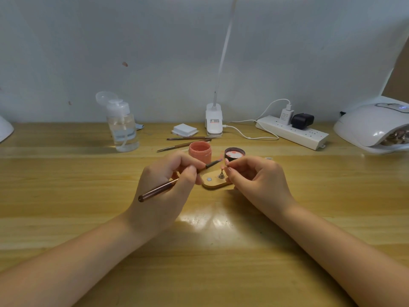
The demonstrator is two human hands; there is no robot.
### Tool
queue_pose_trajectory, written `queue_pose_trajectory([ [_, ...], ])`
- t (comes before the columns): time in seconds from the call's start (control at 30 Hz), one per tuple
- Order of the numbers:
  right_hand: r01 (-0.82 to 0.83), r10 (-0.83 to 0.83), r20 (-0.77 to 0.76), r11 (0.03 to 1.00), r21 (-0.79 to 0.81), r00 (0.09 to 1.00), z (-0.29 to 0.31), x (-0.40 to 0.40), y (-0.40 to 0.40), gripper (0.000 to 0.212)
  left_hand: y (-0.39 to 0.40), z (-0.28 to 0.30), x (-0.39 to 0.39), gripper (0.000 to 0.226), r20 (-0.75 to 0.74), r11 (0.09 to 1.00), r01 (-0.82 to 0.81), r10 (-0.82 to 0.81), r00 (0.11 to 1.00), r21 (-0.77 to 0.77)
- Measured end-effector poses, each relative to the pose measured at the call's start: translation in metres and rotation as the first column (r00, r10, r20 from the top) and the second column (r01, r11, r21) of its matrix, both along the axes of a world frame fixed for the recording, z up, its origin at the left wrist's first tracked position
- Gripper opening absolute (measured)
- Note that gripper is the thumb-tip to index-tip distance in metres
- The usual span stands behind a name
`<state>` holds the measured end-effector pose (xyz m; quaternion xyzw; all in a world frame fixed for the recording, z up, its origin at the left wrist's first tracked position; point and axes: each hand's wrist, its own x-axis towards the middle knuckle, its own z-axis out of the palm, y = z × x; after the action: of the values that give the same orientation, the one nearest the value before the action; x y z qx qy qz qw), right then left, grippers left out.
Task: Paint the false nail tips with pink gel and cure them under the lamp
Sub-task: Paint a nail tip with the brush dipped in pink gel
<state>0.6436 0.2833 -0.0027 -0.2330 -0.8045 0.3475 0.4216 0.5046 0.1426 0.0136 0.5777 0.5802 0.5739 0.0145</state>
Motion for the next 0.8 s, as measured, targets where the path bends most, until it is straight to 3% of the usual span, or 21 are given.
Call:
queue_pose_trajectory([
  [0.17,-0.005,0.005,-0.004,1.0,-0.014,1.0,-0.0003,0.0002,0.0005,0.009,0.0031,-0.0027,0.0026,0.018,-0.015,0.998,-0.013,0.012,1.0,-0.06],
  [0.33,-0.011,0.011,0.005,1.0,-0.019,1.0,-0.0002,0.0009,0.0005,0.009,0.0015,-0.0013,-0.0002,0.018,0.094,0.998,0.027,-0.022,0.995,-0.053],
  [0.8,-0.009,0.009,0.003,1.0,-0.019,1.0,0.0003,0.0012,0.0002,0.009,-0.0005,-0.0015,0.002,0.022,0.022,0.999,-0.001,0.002,1.0,-0.054],
])
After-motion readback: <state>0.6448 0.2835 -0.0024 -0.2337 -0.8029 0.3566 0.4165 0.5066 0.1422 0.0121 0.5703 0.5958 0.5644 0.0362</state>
